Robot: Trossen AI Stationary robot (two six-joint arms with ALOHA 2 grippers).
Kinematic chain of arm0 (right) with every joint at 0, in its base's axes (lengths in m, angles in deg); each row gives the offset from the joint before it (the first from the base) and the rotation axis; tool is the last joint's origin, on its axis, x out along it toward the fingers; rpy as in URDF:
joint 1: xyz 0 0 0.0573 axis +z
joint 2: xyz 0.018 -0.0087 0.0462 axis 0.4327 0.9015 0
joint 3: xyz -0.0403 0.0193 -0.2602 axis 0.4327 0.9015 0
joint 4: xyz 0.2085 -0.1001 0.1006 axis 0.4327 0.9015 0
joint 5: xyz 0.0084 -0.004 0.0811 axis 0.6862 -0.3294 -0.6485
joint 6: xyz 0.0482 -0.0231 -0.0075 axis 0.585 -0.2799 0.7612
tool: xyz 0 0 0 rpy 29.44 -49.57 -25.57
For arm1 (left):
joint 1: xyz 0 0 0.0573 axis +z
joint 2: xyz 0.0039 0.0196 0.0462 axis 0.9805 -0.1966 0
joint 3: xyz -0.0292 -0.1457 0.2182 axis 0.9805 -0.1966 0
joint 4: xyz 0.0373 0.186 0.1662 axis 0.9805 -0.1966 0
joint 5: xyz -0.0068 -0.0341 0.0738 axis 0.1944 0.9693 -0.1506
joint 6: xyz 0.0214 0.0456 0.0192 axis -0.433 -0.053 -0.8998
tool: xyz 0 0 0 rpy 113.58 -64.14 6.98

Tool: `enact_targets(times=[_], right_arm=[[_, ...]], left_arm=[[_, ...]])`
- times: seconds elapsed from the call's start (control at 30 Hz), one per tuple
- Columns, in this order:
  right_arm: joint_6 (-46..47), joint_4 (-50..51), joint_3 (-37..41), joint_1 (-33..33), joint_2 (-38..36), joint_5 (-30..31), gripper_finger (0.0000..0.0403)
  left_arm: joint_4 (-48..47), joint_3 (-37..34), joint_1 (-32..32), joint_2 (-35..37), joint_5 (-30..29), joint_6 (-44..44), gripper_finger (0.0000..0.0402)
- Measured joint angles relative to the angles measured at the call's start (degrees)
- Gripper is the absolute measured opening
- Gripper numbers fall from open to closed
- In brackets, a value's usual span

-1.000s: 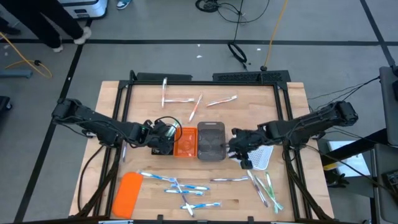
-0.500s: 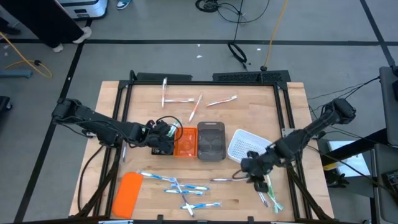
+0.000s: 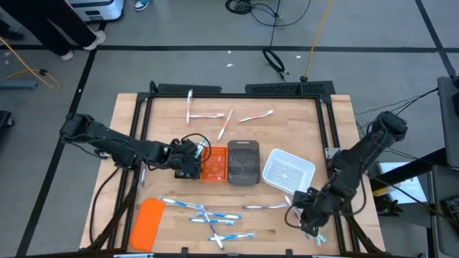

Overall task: Pick & Place Toothbrushes
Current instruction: Put the green toothbrush into the black bin

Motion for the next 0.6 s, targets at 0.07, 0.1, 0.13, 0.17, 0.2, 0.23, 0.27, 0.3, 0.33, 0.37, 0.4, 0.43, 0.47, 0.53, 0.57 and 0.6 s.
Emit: enact_targets(times=[0.07, 0.1, 0.13, 0.17, 0.2, 0.23, 0.27, 0.3, 0.33, 0.37, 0.4, 0.43, 0.47, 0.53, 0.57, 0.6], right_arm=[[2.79, 0.37, 0.00, 1.54, 0.64, 0.40, 0.0100], [4.29, 0.49, 0.00, 2.17, 1.02, 0.42, 0.0100], [5.64, 0.66, 0.00, 2.81, 1.48, 0.43, 0.0100], [6.79, 0.85, 0.01, 3.40, 1.96, 0.47, 0.0100], [7.77, 0.94, 0.02, 3.92, 2.47, 0.45, 0.0100], [8.51, 0.83, 0.02, 4.36, 3.00, 0.46, 0.0100], [9.23, 0.77, 0.02, 4.66, 3.57, 0.46, 0.0100], [9.56, 0.75, 0.02, 4.93, 4.17, 0.44, 0.0100], [9.78, 0.80, 0.02, 5.12, 4.73, 0.44, 0.0100], [10.09, 0.85, 0.02, 5.27, 5.22, 0.47, 0.0100], [10.36, 0.86, 0.02, 5.31, 5.76, 0.48, 0.0100], [10.42, 0.91, 0.02, 5.32, 6.37, 0.46, 0.0100], [10.42, 1.04, 0.02, 5.32, 7.02, 0.47, 0.0100], [10.45, 1.10, 0.02, 5.32, 8.31, 0.37, 0.0100], [10.45, 1.08, 0.02, 5.32, 8.90, 0.28, 0.0100], [10.45, 1.08, 0.02, 5.32, 9.58, 0.26, 0.0100]], left_arm=[[0.00, 0.00, 0.00, 0.01, 0.02, -0.01, 0.0157], [0.00, 0.00, 0.00, 0.00, 0.01, -0.01, 0.0157], [0.04, 0.00, 0.00, 0.00, 0.01, -0.01, 0.0157], [0.03, 0.00, 0.00, 0.01, 0.00, 0.00, 0.0157], [0.04, 0.00, 0.00, 0.01, 0.00, -0.01, 0.0157], [0.04, 0.00, 0.00, 0.01, 0.00, -0.01, 0.0157], [0.04, 0.00, 0.00, 0.00, 0.00, 0.01, 0.0157], [0.04, 0.00, 0.00, 0.01, -0.01, 0.00, 0.0157], [0.07, 0.00, 0.00, 0.01, 0.00, 0.00, 0.0157], [0.08, 0.00, 0.00, 0.01, -0.01, 0.01, 0.0157], [0.09, 0.00, 0.00, 0.00, -0.02, 0.01, 0.0157], [0.12, 0.00, 0.00, 0.01, -0.01, 0.01, 0.0157], [0.13, 0.00, 0.00, 0.01, 0.00, 0.01, 0.0157], [0.19, 0.00, 0.00, 0.01, 0.00, -0.02, 0.0157], [0.38, 0.00, 0.00, -0.01, 0.00, -0.13, 0.0157], [0.59, 0.00, 0.00, 0.00, 0.00, -0.31, 0.0157]])
